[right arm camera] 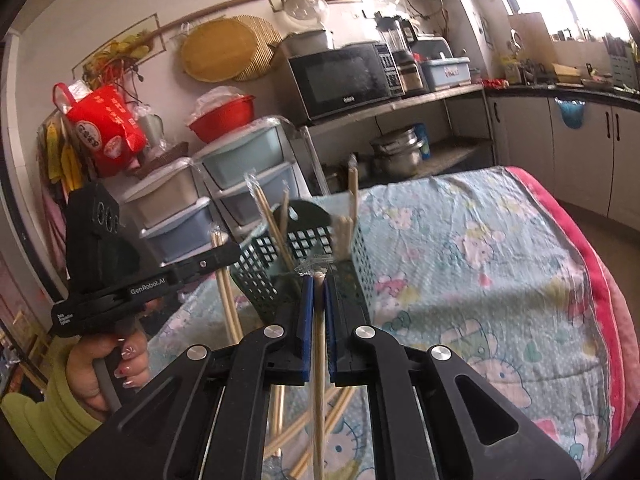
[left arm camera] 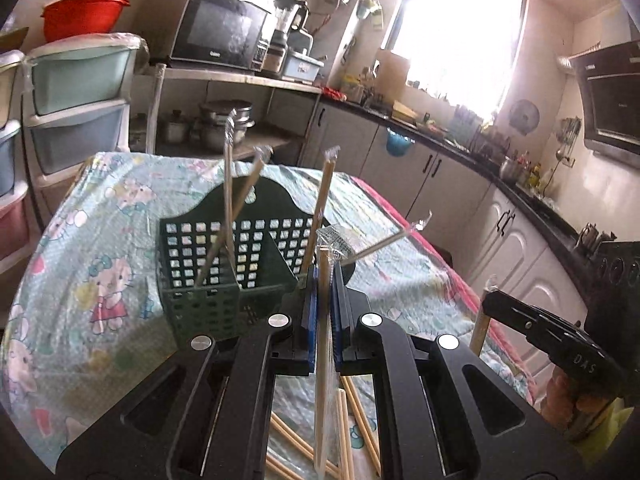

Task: Organize utensils
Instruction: 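Lift the chopsticks with both tools and carry them above the caddy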

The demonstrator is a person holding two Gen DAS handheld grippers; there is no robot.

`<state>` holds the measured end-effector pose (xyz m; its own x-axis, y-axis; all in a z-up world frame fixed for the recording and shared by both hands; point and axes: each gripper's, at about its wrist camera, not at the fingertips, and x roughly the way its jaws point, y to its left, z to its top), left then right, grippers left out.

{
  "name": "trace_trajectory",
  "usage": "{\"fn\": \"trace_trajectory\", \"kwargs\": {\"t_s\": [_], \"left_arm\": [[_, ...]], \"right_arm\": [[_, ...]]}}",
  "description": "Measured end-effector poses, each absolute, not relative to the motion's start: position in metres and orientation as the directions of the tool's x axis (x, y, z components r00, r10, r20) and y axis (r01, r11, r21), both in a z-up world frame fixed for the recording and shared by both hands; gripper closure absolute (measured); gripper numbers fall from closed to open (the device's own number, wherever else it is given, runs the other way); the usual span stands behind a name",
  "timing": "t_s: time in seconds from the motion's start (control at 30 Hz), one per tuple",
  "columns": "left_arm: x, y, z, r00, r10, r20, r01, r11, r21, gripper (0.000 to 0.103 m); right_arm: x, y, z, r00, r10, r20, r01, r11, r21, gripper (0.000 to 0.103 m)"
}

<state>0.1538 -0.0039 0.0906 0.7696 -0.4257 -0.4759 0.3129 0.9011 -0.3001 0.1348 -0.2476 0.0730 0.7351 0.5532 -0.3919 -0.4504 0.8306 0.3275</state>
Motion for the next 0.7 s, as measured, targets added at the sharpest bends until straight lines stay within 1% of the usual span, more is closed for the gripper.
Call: {"fn": "trace_trajectory", "kwargs": {"t_s": [0.27, 0.7], "left_arm": [[0.147, 0.007, 0.107, 0.807, -0.398, -0.436, 0.292, 0.911, -0.290, 0.100], [0.144, 0.029, 0.143, 0.864, -0.346, -0.366, 0.260, 0.929, -0.264, 0.100]], "right_arm": [[0.130, -0.239, 0.099, 0.769, 0.552, -0.322, -0.475, 0.831, 0.289, 0.097], [0.142, -0.218, 0.124, 0.780, 0.574, -0.250, -0.515, 0.815, 0.265, 0.097]]}}
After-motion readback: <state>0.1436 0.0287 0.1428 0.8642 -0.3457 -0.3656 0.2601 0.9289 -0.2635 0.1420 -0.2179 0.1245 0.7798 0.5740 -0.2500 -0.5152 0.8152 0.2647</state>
